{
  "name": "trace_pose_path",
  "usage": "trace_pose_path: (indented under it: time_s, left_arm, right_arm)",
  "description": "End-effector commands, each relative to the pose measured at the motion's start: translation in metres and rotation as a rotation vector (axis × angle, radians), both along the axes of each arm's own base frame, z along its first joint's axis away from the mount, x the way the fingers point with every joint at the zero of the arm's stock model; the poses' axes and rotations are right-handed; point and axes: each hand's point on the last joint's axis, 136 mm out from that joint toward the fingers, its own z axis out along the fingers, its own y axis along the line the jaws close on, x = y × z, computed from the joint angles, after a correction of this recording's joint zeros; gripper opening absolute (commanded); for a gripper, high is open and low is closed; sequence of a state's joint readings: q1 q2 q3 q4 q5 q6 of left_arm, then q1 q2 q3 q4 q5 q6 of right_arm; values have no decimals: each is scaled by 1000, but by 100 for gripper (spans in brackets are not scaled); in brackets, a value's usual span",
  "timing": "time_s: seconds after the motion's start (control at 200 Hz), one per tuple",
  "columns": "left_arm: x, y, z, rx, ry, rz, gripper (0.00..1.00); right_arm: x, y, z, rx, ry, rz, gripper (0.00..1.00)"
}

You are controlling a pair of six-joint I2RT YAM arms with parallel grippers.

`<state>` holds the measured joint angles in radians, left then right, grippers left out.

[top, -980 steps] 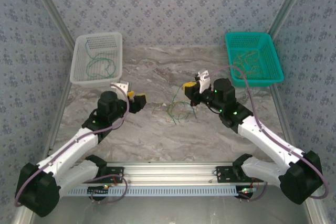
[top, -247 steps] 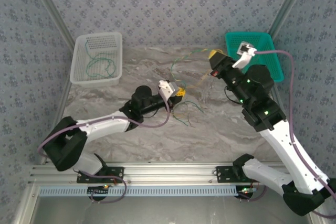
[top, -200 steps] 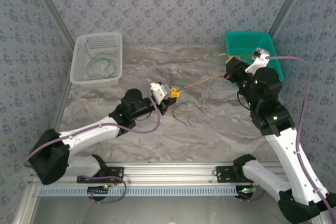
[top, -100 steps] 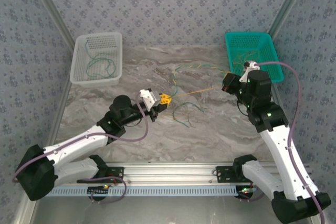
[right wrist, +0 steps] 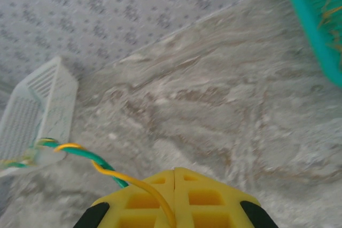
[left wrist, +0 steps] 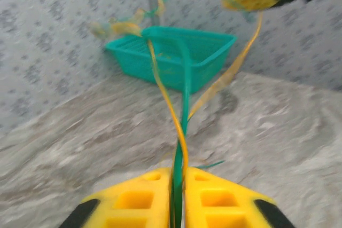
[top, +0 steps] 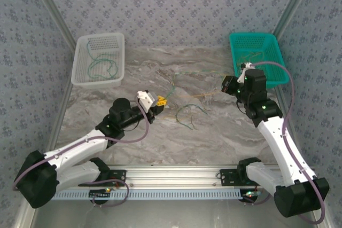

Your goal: Untangle the cables

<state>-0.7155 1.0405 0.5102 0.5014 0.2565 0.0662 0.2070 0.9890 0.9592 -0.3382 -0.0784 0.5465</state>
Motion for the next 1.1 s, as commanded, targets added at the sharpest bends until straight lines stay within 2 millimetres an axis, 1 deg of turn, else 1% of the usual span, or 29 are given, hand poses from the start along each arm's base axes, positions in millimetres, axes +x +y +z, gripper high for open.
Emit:
trace_pose_path:
  time_s: [0.0, 0.02, 0.045, 0.065, 0.215, 0.25, 0.32, 0.36, 0.41, 0.425, 0.525, 0.62, 0.705, 0.735, 0.79, 0.914, 0.999, 1.029, 1.094]
  left_arm:
    - [12, 11, -17, 24, 53, 76, 26]
    - [12, 10, -17, 23, 53, 74, 28]
    - [12, 10, -18, 25, 53, 74, 33]
    - [12, 10, -19, 25, 55, 72, 35]
    - [10, 12, -16, 20, 48, 76, 33]
    - [10, 12, -14, 16, 43, 75, 31]
    - [10, 12, -10, 7, 35, 75, 31]
    - [10, 12, -7, 2, 35, 73, 34]
    - [9, 10, -3, -9, 35, 66, 46]
    - [9, 10, -2, -13, 35, 63, 48]
    - [11, 6, 7, -26, 31, 56, 52]
    - [14, 3, 12, -35, 24, 49, 53]
    - [16, 1, 16, -52, 18, 48, 56]
    - [16, 0, 17, -57, 16, 46, 58]
    - [15, -1, 18, -60, 16, 33, 59]
    - [14, -1, 23, -69, 11, 32, 59]
    - [12, 1, 27, -74, -2, 32, 60]
    - [13, 2, 27, -74, -6, 38, 62]
    - [13, 2, 28, -69, -9, 42, 63]
  right_arm:
    - [13, -5, 26, -58, -136, -32, 0]
    - [13, -3, 26, -57, -139, -24, 0]
    - [13, -1, 27, -55, -142, -16, 0]
    - [12, 1, 28, -54, -147, -7, 0]
    - [8, 13, 33, -5, -167, 42, 0]
    - [7, 15, 35, 4, -171, 49, 0]
    - [4, 18, 38, 20, -174, 57, 0]
    - [3, 20, 42, 31, -180, 66, 0]
    - [2, 25, 45, 41, -186, 82, 0]
    - [2, 26, 46, 40, -189, 89, 0]
    - [0, 35, 51, 31, -212, 126, 0]
    - [-1, 45, 57, 15, -244, 174, 0]
    - [-4, 59, 62, 11, -266, 256, 0]
    - [-5, 64, 63, 7, -272, 285, 0]
    - [-10, 77, 68, 1, -293, 369, 0]
    - [-31, 107, 78, -43, -362, 579, 0]
    - [-46, 122, 81, -72, -405, 714, 0]
    - [-51, 127, 80, -79, -412, 759, 0]
    - [-63, 136, 81, -96, -431, 850, 0]
